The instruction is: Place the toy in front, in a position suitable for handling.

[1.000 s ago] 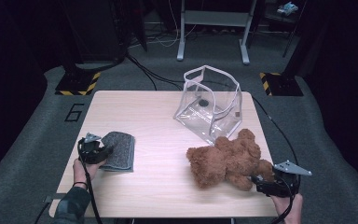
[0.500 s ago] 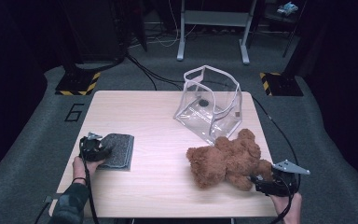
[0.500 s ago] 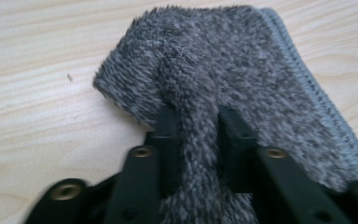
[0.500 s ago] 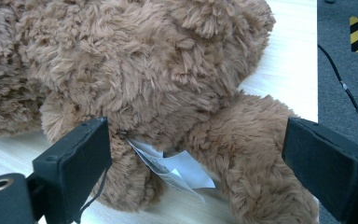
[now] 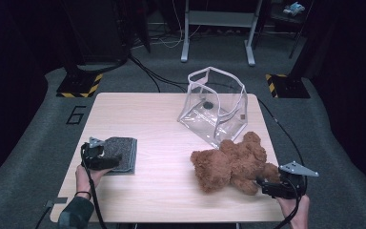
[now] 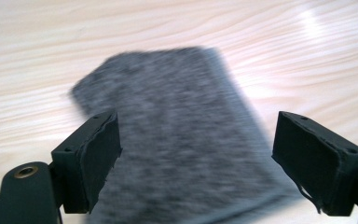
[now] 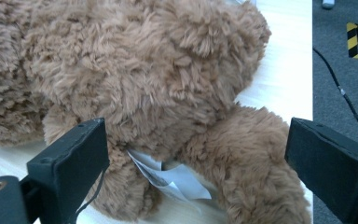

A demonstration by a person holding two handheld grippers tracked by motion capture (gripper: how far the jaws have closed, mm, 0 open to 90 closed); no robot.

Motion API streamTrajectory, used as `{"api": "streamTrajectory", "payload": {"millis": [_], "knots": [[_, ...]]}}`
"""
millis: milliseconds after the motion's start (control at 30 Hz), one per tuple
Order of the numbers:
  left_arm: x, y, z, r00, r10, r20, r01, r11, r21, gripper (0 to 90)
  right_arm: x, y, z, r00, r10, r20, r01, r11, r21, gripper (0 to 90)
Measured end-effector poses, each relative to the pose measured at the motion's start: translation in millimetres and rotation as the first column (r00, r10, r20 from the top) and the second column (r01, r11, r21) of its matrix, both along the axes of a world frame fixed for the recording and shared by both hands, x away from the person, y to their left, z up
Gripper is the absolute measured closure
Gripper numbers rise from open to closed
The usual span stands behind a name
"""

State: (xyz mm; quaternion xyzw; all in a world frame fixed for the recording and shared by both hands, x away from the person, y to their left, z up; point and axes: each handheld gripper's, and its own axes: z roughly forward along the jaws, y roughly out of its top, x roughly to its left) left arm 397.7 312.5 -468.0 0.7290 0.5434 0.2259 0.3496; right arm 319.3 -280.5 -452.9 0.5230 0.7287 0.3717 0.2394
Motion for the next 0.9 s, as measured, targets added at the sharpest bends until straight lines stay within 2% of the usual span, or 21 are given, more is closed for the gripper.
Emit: {"api": "streamTrajectory", "payload": {"millis": [133, 200, 333, 400, 533, 633, 667, 733, 767, 800, 867, 900], "knots": [[-15.4, -33.8, 4.2, 0.9967, -0.077, 0.024, 0.078, 0.9970, -0.008, 12.4, 2.1, 0.9, 4.7, 1.0000, -0.004, 0.004, 0.004, 1.0000, 0.000, 3.6], [-20.9, -53.0, 1.3, 0.9918, -0.126, 0.024, 0.126, 0.9921, -0.002, 11.5, 3.6, 1.4, 6.7, 0.9999, -0.001, 0.010, 0.001, 1.0000, -0.005, 3.1], [-31.6, -88.2, -8.1, 0.9810, -0.193, 0.015, 0.194, 0.9807, -0.028, 8.9, 6.2, 2.1, 9.4, 0.9999, 0.008, 0.013, -0.008, 0.9999, -0.008, 2.0], [-37.1, -106.6, -11.9, 0.9736, -0.228, 0.010, 0.228, 0.9728, -0.039, 8.2, 8.1, 1.9, 9.6, 0.9999, 0.007, 0.013, -0.007, 0.9999, -0.011, 1.4], [-42.7, -131.3, -13.7, 0.9577, -0.287, 0.014, 0.288, 0.9572, -0.033, 6.3, 11.3, 1.0, 10.5, 0.9999, 0.010, 0.011, -0.010, 0.9999, -0.012, 0.7], [-47.4, -149.9, -15.3, 0.9462, -0.323, 0.019, 0.324, 0.9447, -0.053, 5.4, 12.5, 2.1, 11.5, 1.0000, 0.005, 0.007, -0.005, 1.0000, -0.008, 0.5], [-49.6, -157.2, -16.0, 0.9385, -0.345, 0.014, 0.345, 0.9370, -0.053, 5.1, 13.6, 2.3, 11.3, 0.9999, 0.007, 0.008, -0.007, 0.9999, -0.015, 0.4], [-53.2, -168.1, -17.9, 0.9312, -0.364, 0.016, 0.364, 0.9287, -0.069, 4.2, 15.1, 3.4, 10.8, 0.9999, 0.010, 0.001, -0.010, 0.9999, -0.014, 0.3], [-55.5, -174.8, -19.3, 0.9289, -0.370, 0.022, 0.370, 0.9268, -0.064, 4.1, 15.8, 3.9, 10.6, 1.0000, 0.009, 0.002, -0.009, 0.9998, -0.016, 0.2], [-57.2, -180.1, -20.2, 0.9232, -0.384, 0.019, 0.384, 0.9209, -0.065, 3.6, 17.1, 4.1, 10.2, 0.9998, 0.018, 0.000, -0.018, 0.9997, -0.017, 0.2], [-60.1, -191.1, -22.6, 0.9159, -0.401, 0.020, 0.401, 0.9126, -0.079, 3.2, 18.2, 5.7, 10.6, 0.9999, 0.016, -0.004, -0.016, 0.9997, -0.018, 0.0], [-61.8, -196.4, -23.5, 0.9144, -0.404, 0.018, 0.404, 0.9100, -0.093, 2.8, 19.2, 6.0, 10.7, 0.9998, 0.021, -0.005, -0.021, 0.9996, -0.017, 0.0]]}}
